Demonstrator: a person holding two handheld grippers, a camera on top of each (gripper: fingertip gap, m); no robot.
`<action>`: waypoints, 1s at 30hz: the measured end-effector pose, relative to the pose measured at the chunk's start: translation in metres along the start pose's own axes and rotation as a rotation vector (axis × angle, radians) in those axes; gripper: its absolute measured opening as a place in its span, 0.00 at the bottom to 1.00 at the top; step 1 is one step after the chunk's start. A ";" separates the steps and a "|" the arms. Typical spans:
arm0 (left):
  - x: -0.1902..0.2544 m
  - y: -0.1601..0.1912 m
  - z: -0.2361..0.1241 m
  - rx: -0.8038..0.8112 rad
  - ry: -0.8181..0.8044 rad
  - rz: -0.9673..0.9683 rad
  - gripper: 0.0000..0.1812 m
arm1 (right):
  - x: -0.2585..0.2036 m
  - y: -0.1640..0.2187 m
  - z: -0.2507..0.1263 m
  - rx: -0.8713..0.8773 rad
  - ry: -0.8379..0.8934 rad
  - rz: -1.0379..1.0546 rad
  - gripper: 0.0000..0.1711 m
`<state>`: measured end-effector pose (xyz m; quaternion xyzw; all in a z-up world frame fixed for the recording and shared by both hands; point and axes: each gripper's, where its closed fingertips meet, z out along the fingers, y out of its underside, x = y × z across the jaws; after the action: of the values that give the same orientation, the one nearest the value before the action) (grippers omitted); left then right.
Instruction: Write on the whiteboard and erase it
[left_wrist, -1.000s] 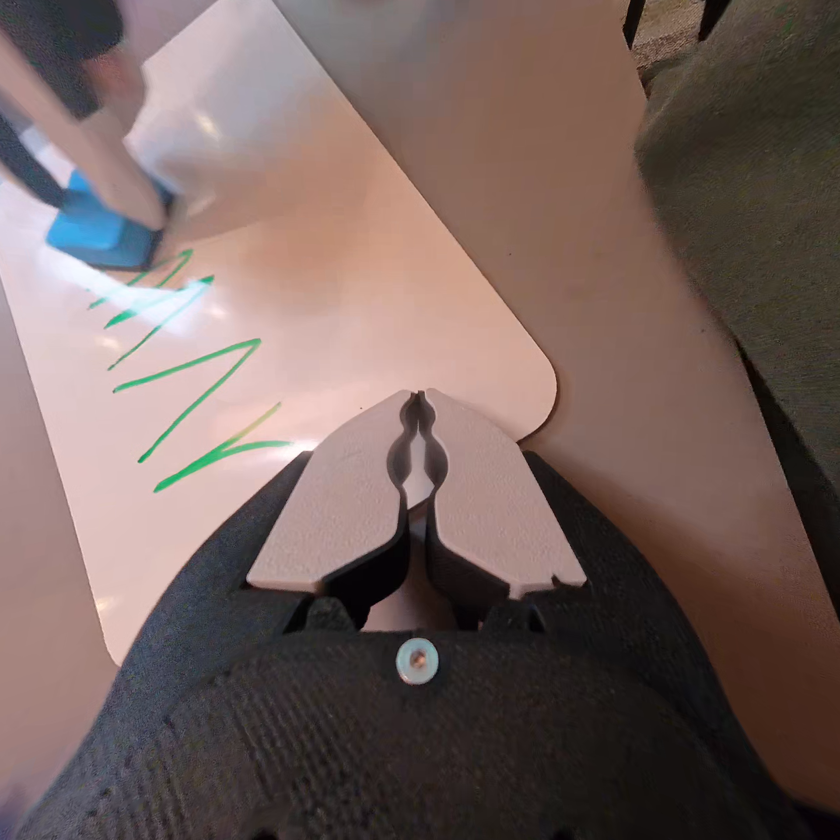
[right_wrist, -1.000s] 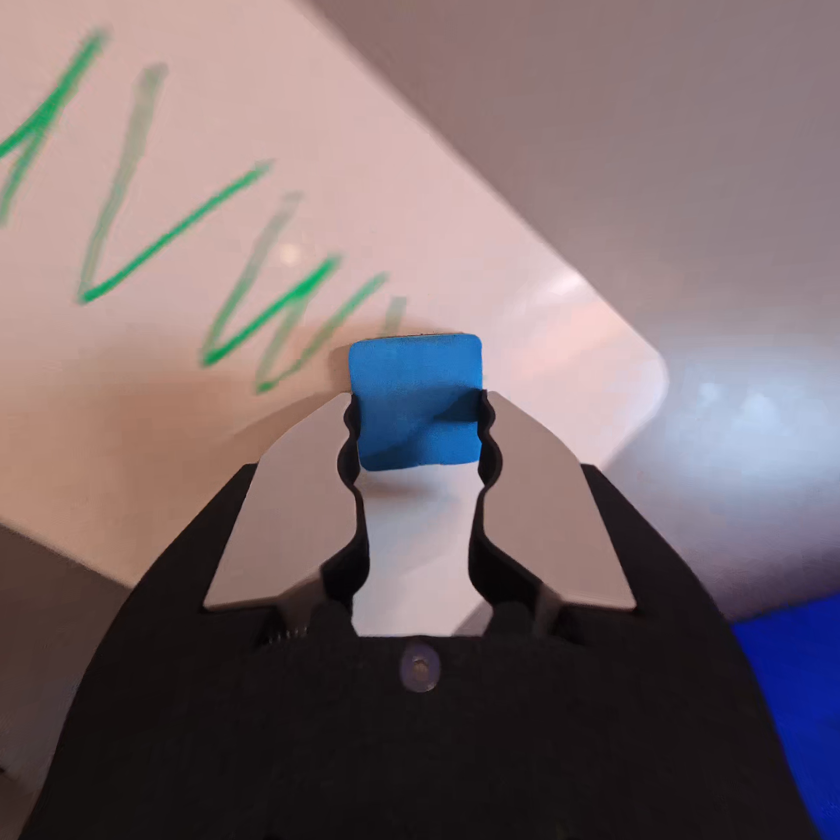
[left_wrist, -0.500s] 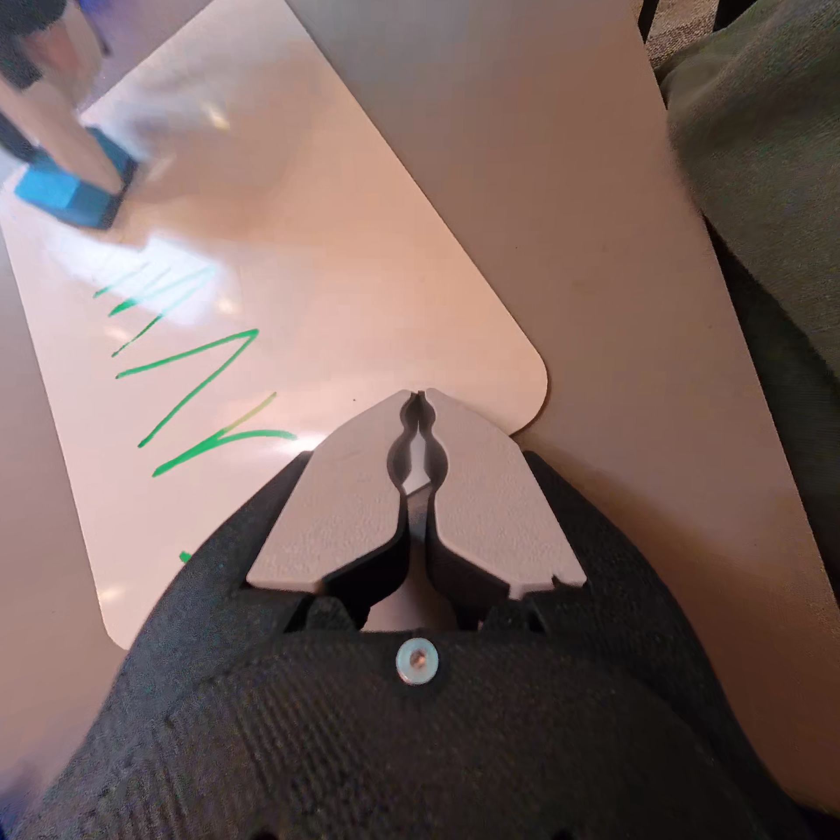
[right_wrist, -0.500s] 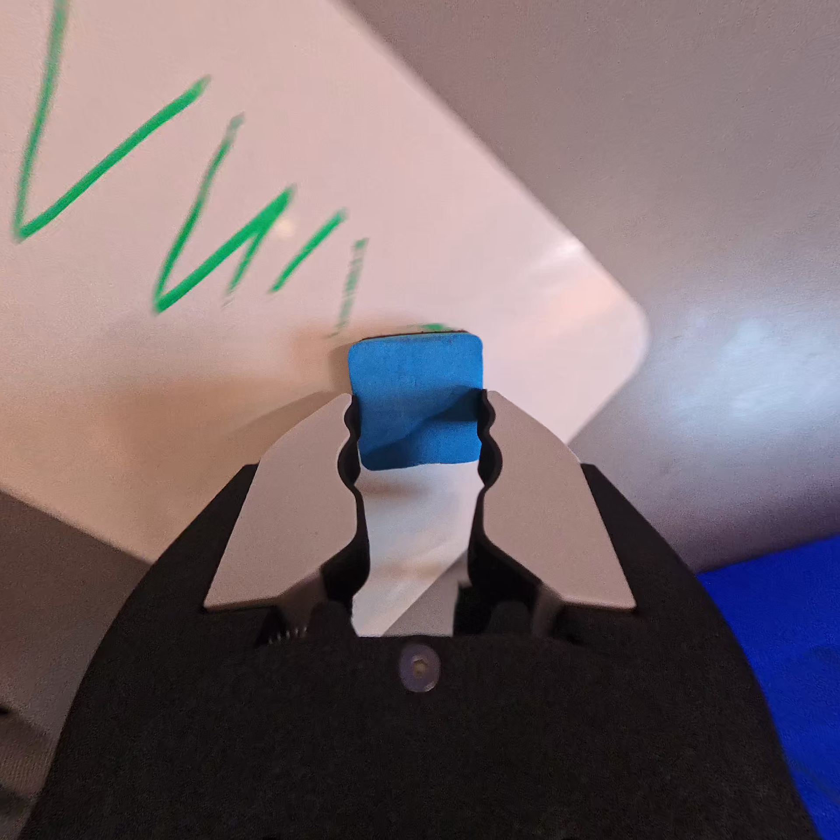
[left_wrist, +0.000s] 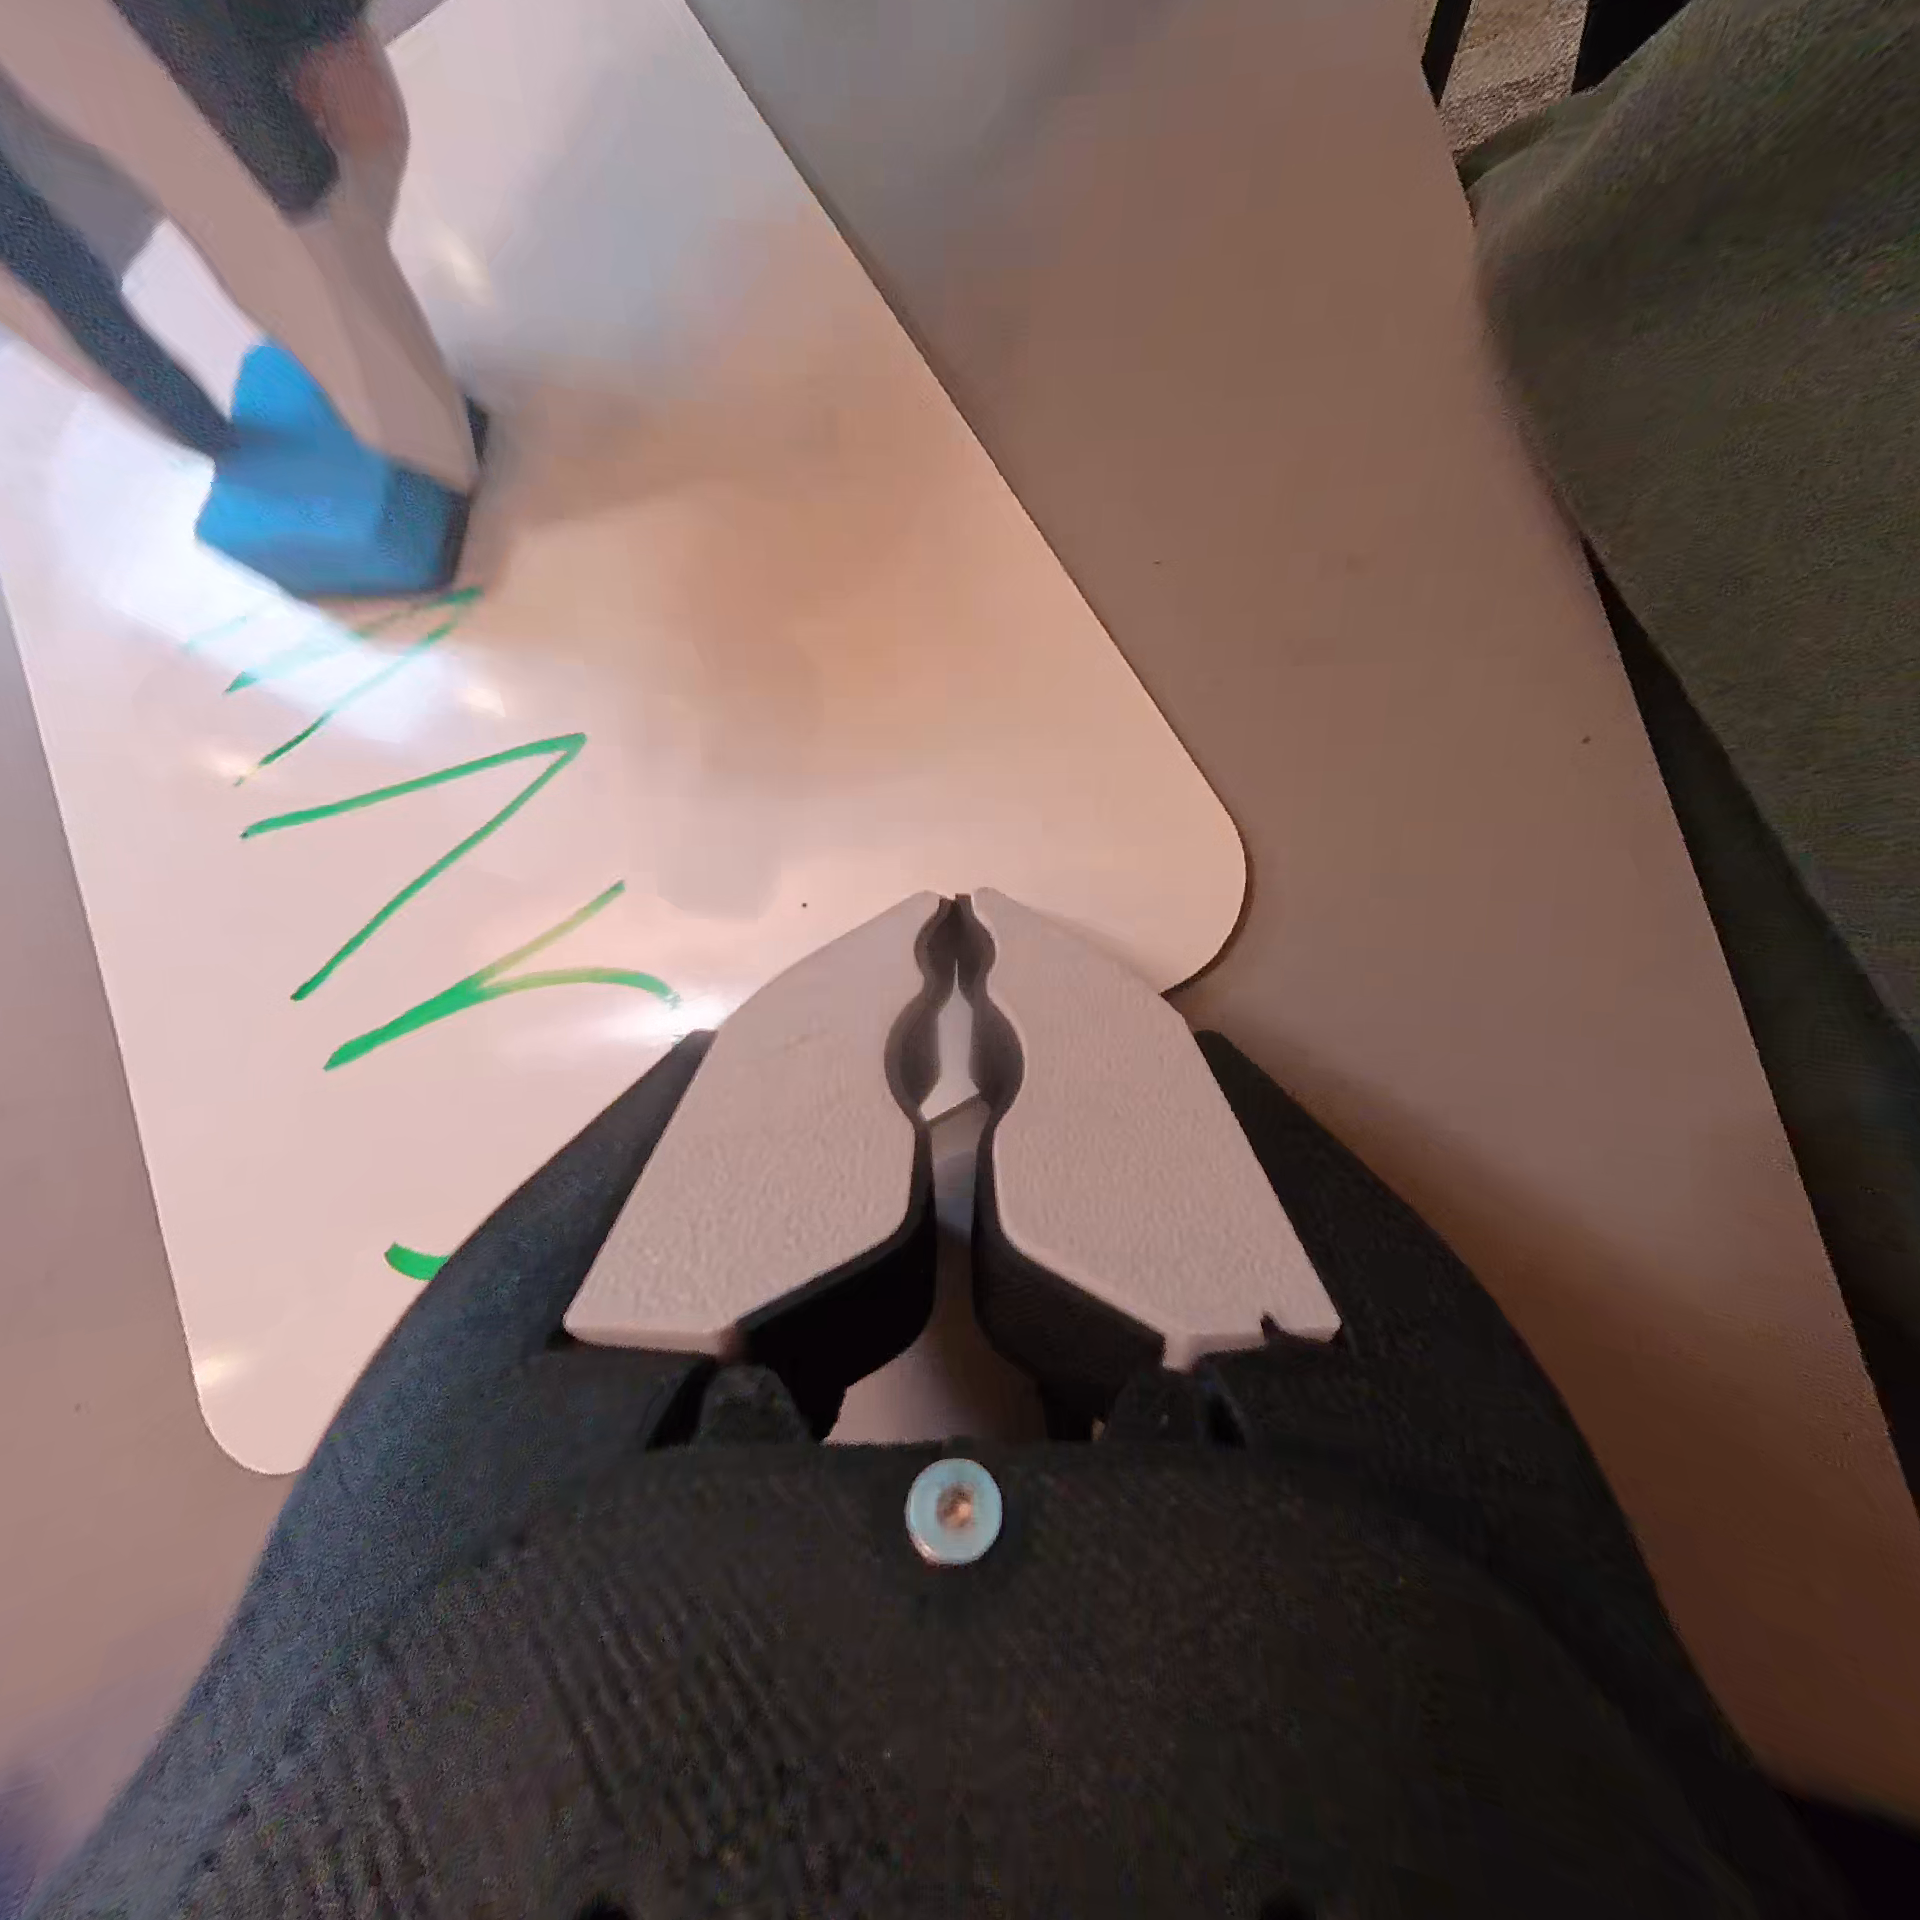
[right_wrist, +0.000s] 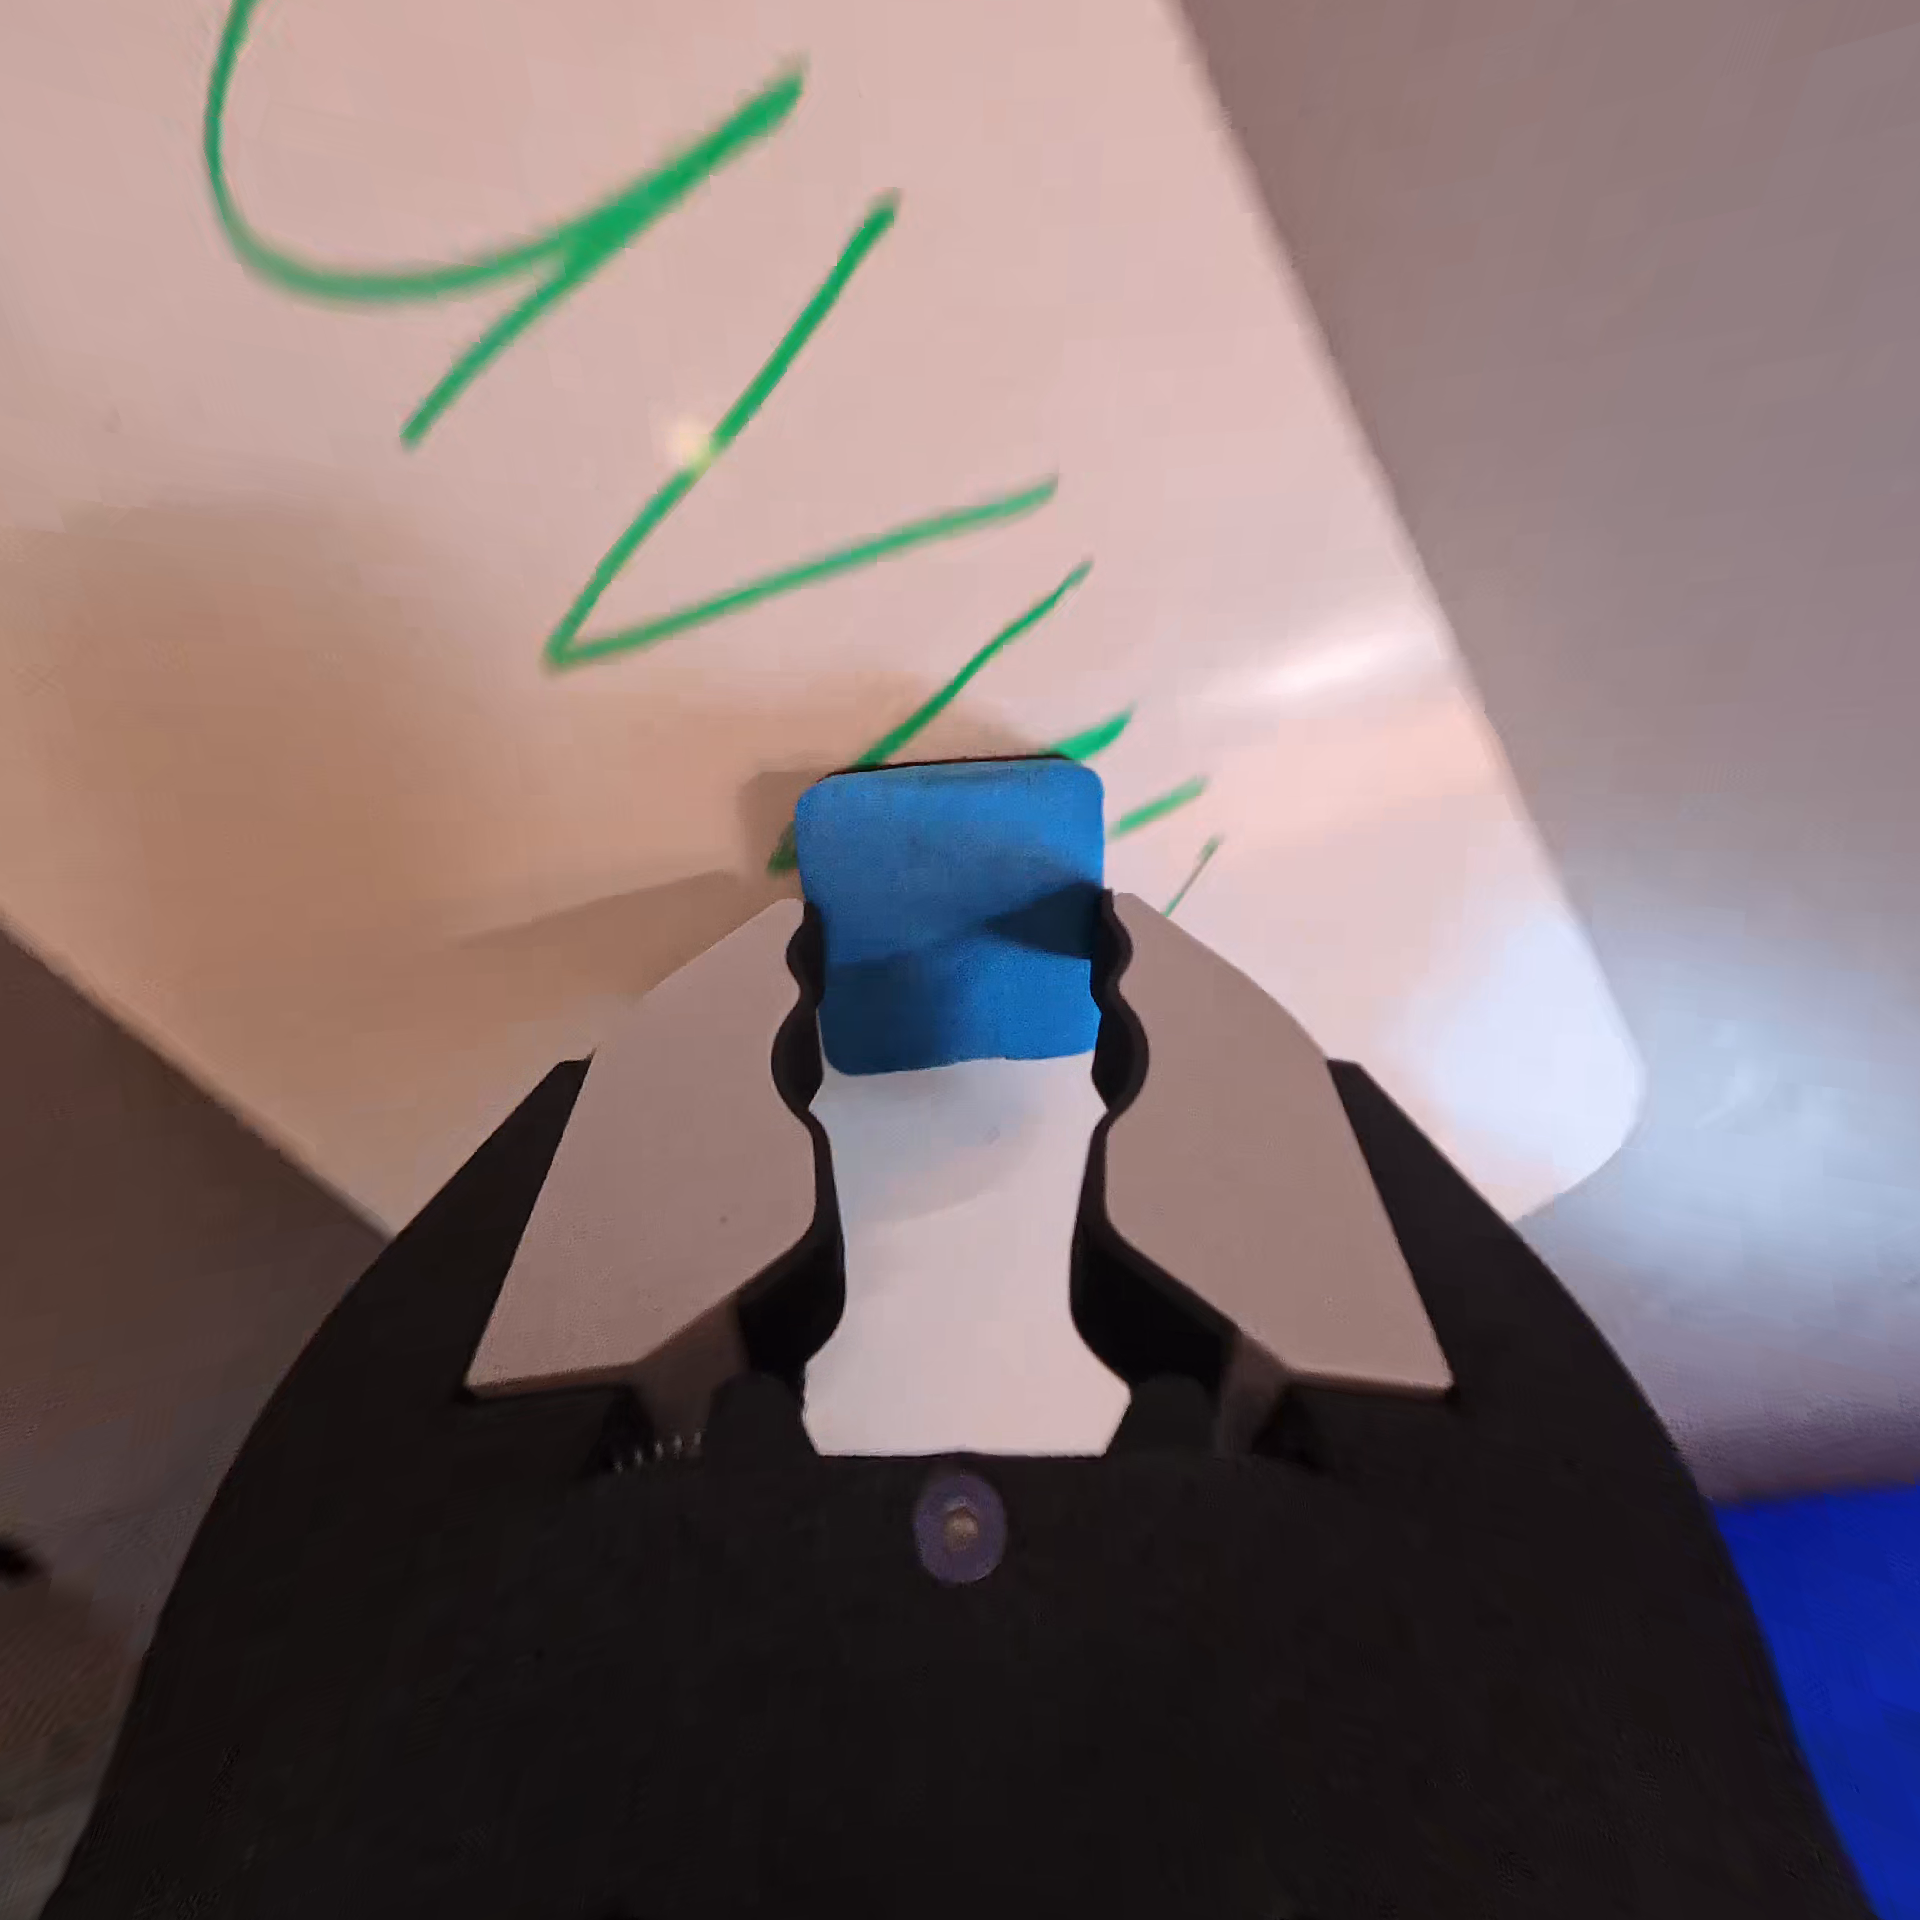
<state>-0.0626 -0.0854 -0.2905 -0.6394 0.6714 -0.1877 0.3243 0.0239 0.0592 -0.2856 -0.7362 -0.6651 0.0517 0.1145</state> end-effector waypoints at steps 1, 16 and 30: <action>0.000 0.000 0.000 -0.001 0.001 -0.001 0.00 | 0.010 -0.012 0.004 0.023 0.016 0.008 0.29; -0.002 0.002 -0.001 -0.023 -0.038 0.008 0.00 | 0.053 0.026 -0.002 0.009 0.004 0.225 0.30; -0.002 0.003 -0.002 -0.026 -0.045 0.007 0.00 | 0.031 0.032 -0.015 0.057 0.025 0.145 0.40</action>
<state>-0.0662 -0.0837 -0.2901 -0.6453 0.6686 -0.1635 0.3316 0.0612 0.0851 -0.2760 -0.7794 -0.6069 0.0693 0.1396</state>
